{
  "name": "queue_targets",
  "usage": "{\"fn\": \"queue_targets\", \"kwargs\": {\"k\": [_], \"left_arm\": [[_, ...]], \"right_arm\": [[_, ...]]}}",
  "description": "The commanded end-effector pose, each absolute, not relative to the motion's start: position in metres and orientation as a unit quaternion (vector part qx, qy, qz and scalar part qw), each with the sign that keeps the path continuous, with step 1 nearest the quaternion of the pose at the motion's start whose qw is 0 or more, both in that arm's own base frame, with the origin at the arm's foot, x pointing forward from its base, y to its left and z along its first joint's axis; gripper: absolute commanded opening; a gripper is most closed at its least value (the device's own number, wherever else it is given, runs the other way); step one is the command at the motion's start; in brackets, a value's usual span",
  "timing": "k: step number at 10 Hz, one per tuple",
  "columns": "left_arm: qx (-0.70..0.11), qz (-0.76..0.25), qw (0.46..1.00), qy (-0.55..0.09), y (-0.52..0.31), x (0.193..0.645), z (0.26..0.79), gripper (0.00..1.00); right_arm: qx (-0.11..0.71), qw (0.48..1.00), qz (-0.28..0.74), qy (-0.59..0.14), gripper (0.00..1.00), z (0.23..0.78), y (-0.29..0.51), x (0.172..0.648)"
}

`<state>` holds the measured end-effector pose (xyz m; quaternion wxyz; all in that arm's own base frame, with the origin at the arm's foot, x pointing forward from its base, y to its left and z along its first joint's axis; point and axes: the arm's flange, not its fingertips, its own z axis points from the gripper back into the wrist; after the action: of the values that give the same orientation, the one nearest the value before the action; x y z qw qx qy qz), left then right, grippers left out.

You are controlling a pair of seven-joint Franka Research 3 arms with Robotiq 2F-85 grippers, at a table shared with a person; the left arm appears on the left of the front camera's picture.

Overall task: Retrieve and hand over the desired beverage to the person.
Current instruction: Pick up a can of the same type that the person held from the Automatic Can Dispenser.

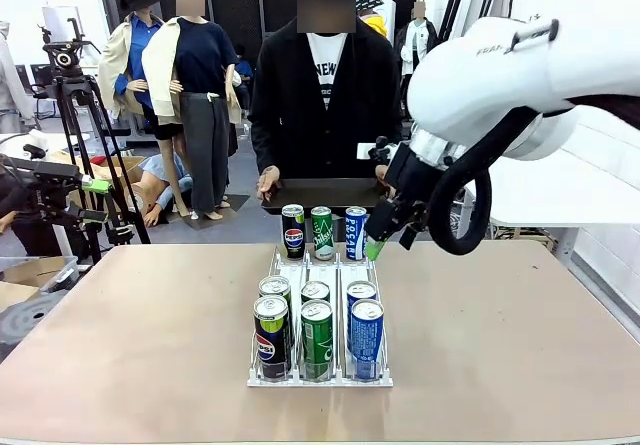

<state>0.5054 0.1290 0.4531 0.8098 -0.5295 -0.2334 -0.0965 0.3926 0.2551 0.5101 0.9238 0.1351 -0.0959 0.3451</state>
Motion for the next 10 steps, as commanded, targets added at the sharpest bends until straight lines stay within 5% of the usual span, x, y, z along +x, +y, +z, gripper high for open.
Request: {"fn": "queue_targets", "kwargs": {"k": [1,10], "left_arm": [[-0.528,-0.097,0.811,-0.233,0.130,0.504,0.454,1.00],[-0.528,-0.097,0.811,-0.233,0.130,0.504,0.454,1.00]], "right_arm": [[0.085,0.937,0.329,-0.085,1.00,0.500,0.279,0.399],[-0.019,0.956,0.285,-0.064,1.00,0.481,0.323,0.363]]}}
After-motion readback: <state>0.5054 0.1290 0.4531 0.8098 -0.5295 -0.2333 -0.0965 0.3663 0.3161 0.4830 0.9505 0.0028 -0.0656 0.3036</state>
